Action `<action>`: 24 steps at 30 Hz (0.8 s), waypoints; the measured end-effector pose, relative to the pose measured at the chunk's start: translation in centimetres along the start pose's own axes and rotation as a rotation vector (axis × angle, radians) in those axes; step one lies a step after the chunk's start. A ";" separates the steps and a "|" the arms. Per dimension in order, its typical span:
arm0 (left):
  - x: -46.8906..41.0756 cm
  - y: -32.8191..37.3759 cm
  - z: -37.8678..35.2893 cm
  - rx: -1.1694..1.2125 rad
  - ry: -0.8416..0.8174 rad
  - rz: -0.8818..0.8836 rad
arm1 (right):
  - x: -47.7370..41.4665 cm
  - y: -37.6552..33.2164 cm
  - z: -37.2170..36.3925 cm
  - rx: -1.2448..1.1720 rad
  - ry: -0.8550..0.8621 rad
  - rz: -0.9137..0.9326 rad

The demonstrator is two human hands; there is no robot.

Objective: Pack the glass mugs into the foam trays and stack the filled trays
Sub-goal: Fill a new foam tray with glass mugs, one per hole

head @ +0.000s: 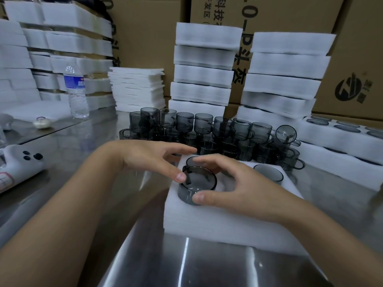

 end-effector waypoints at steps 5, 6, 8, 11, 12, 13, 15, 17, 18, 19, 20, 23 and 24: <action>0.0 -0.1 0.0 -0.001 -0.033 0.024 | -0.2 0.1 0.0 0.003 0.030 -0.013; 0.0 0.0 0.0 -0.005 -0.037 0.031 | -0.2 0.2 0.0 0.011 0.031 -0.026; 0.0 0.0 -0.1 -0.023 -0.036 0.042 | -0.2 0.2 0.0 0.025 0.023 -0.049; -0.1 0.1 -0.3 -0.042 -0.031 0.051 | -0.2 0.3 -0.1 0.052 0.008 -0.076; -0.1 0.1 -0.4 -0.052 -0.031 0.049 | -0.2 0.3 0.0 0.062 0.005 -0.081; -0.2 0.1 -0.4 -0.063 -0.031 0.047 | -0.2 0.4 0.0 0.071 0.003 -0.084; -0.2 0.2 -0.4 -0.081 -0.032 0.047 | -0.2 0.4 0.0 0.084 0.002 -0.086; -0.1 0.3 -0.4 -0.091 -0.040 0.048 | -0.3 0.4 -0.1 0.100 0.002 -0.086; -0.1 0.3 -0.5 -0.097 -0.042 0.049 | -0.3 0.4 -0.1 0.115 0.000 -0.082; -0.1 0.3 -0.5 -0.103 -0.042 0.048 | -0.3 0.4 -0.2 0.132 -0.001 -0.076; -0.1 0.3 -0.6 -0.107 -0.042 0.046 | -0.3 0.5 -0.2 0.145 -0.001 -0.070; -0.2 0.4 -0.6 -0.108 -0.039 0.048 | -0.4 0.7 -0.2 0.167 0.005 -0.053; -0.2 0.4 -0.6 -0.110 -0.040 0.052 | -0.4 0.7 -0.2 0.172 0.007 -0.048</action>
Point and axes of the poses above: each hand's wrist, its own x-axis away from the middle knuckle, its own z-axis out of the back of the hand, y = z × x, the point moved 1 cm from there along -x, towards the middle knuckle, and after that the axes turned 10 degrees about y, right-handed, at the moved point
